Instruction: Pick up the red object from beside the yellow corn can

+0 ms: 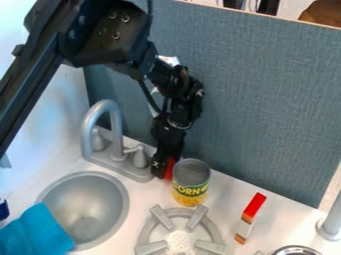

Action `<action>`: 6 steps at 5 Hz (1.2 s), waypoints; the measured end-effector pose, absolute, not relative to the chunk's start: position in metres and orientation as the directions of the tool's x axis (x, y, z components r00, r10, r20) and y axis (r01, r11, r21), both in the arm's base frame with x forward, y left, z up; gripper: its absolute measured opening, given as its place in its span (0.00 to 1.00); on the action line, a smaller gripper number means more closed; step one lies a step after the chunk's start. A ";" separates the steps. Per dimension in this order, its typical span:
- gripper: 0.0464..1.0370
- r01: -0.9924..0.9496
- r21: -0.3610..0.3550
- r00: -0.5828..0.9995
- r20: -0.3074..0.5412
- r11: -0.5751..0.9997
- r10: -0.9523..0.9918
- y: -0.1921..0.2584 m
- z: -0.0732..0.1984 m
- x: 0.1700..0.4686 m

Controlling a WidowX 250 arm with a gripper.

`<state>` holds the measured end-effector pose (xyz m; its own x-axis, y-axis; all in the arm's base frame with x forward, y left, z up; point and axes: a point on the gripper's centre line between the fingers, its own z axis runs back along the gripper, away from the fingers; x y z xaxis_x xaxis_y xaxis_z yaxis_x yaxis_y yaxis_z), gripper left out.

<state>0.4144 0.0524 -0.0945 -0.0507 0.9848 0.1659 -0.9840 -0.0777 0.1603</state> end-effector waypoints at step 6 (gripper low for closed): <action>0.79 -0.988 0.039 0.155 0.326 0.151 0.933 0.028 -0.041 0.402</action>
